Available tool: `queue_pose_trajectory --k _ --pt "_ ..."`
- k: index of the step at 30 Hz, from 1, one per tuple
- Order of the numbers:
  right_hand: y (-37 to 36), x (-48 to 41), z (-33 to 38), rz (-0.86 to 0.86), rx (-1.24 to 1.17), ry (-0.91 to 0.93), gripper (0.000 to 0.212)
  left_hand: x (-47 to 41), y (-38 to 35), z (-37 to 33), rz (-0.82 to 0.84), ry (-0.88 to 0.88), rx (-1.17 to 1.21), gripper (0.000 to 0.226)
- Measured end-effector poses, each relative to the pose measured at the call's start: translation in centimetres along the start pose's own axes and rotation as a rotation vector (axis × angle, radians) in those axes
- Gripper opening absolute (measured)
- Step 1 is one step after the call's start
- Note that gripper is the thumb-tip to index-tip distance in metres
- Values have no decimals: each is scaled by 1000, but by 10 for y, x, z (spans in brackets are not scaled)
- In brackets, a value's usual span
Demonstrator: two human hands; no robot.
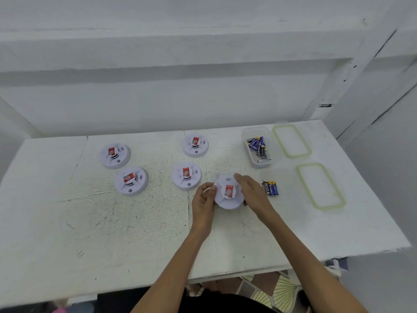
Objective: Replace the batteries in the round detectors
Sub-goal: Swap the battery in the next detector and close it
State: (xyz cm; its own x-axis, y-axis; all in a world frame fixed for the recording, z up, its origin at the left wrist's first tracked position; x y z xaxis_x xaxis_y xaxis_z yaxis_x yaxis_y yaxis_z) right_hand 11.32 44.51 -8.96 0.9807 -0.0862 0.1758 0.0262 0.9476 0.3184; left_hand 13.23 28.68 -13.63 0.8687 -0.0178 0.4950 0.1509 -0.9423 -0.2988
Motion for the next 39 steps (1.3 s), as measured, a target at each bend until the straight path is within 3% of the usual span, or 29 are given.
queue_pose_trajectory --k 5,8,12,16,39 --pt "-7 -2 -7 76 -35 -30 50 2 0 -2 36 -19 -12 54" --pt "-15 -1 -8 25 -220 -73 41 0 3 -3 14 -28 -76 81" --pt "-18 3 -6 -49 -447 -44 27 -2 4 -3 74 -75 -103 73" --pt "-22 4 -12 -34 -440 24 19 -5 2 -1 124 -90 -100 74" --pt "-34 -1 -40 -96 -497 59 30 -14 -1 0 79 -39 -35 78"
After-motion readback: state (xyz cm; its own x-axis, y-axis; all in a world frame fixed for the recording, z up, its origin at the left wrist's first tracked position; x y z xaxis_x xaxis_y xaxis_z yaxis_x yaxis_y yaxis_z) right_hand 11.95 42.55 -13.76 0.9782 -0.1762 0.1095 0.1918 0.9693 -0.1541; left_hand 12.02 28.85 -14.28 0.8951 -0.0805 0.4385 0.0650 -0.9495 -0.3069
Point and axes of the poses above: each hand's wrist, its own x-axis away from the middle knuckle, its own y-axis out of the back of the hand, z = x × y, the point moved 2 cm from there along -x, towards the middle knuckle, and after that the axes turned 11 degrees about y, right-handed, at the moved point
